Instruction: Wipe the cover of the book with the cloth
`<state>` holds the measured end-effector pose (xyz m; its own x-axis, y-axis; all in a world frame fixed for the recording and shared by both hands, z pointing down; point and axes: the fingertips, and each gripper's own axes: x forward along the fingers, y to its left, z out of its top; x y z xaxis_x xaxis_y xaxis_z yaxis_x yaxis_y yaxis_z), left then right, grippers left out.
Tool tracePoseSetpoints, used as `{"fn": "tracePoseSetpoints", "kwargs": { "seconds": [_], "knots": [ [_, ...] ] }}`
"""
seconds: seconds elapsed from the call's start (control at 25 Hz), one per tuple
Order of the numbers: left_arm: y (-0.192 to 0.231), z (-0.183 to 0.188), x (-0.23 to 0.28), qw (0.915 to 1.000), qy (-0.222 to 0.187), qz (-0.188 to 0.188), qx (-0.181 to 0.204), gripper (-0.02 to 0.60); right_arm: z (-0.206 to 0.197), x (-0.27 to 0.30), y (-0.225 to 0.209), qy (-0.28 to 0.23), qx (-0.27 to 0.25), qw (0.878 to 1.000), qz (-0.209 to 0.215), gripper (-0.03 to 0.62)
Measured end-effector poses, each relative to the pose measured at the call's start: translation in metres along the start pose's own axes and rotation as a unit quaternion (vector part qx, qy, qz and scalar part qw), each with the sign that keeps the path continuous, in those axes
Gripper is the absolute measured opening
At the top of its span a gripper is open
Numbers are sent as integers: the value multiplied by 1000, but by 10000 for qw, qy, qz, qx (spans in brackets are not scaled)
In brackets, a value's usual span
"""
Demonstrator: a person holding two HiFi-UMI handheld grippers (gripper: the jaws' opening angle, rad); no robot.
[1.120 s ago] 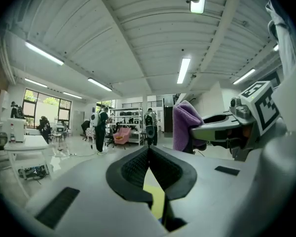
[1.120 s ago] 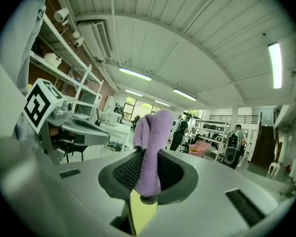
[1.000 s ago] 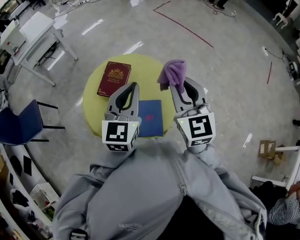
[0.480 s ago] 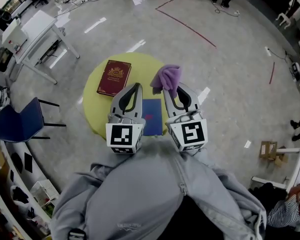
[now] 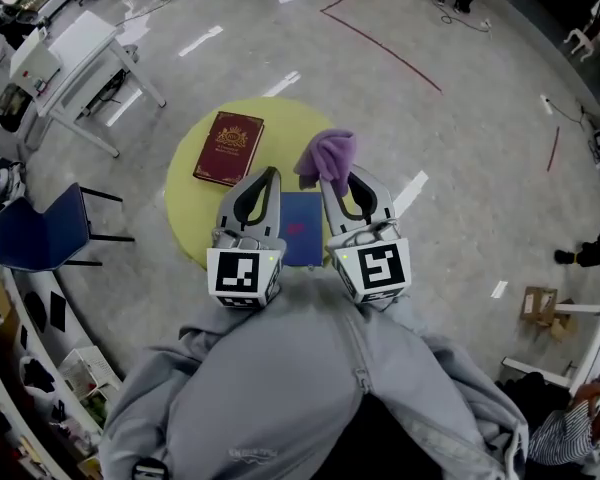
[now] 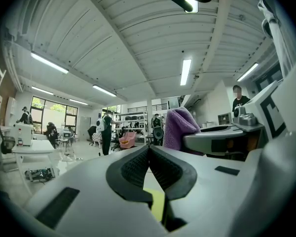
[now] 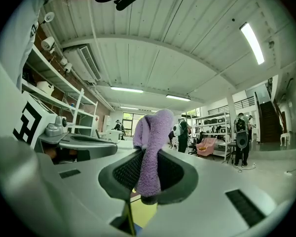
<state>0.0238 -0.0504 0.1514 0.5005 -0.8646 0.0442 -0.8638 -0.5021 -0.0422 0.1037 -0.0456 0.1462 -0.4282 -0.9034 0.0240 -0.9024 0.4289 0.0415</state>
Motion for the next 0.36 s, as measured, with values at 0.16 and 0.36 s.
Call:
{"fn": "tracePoseSetpoints", "kwargs": {
  "seconds": [0.16,0.36],
  "knots": [
    [-5,-2,3,10000,-58,38,-24,17,-5,1,-3,-65,16,9999,111,84],
    [-13,-5,6,10000,-69,22,-45,17,-13,-1,-8,-12,95,9999,131,84]
  ]
}}
